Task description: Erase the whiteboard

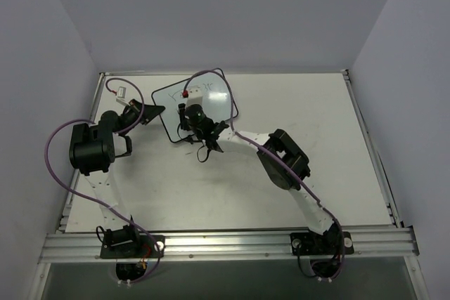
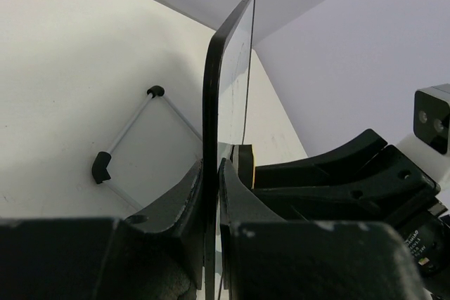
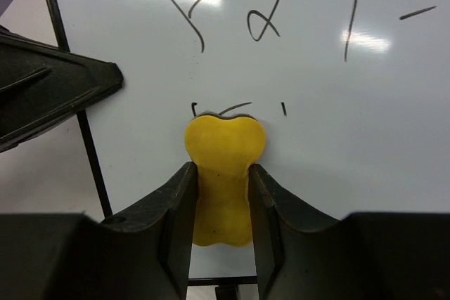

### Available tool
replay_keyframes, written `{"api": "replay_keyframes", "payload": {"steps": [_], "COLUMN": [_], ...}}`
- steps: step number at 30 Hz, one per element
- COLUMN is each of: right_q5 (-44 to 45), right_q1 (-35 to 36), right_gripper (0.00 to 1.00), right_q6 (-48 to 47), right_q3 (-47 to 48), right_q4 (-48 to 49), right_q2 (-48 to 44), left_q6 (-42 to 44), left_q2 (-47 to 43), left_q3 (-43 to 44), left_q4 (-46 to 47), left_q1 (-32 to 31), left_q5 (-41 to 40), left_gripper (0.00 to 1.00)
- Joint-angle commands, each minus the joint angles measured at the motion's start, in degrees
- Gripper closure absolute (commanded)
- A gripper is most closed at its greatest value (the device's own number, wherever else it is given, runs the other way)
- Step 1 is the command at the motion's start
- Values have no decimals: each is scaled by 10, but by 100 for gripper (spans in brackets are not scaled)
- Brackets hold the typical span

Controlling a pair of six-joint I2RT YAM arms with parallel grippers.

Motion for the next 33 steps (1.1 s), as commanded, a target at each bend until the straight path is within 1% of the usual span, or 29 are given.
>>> {"api": "replay_keyframes", "payload": {"steps": [1,5,11,16,22,29,33], "right_q5": [-11,-7,13,19,29,31,33], "right_q1": [8,10,-19,-56,-86,-74,-35], "right_gripper": [100,100,100,100,100,100,100], "right_q6": [-6,-14,-25,-24,-18,-27,-44], "right_q3": [36,59,68,51,11,13,37], "right_q4": [-27,-42,-67,-70,-45,-31,-35], "right_q2": [22,31,29,24,7,5,21], "left_q6": [25,26,26,27,27,28,28], "left_q2": [-10,-10,-11,-12,-12,-12,-12], "left_q3": [-4,-5,-5,-6,-5,-5,-5], "left_q4": [125,126,126,125,125,125,125], "left_q1": [-9,-9,-9,-9,-9,-9,-10], "left_q5": [1,1,1,1,2,3,3], "left_gripper": [98,98,98,98,98,98,98]}}
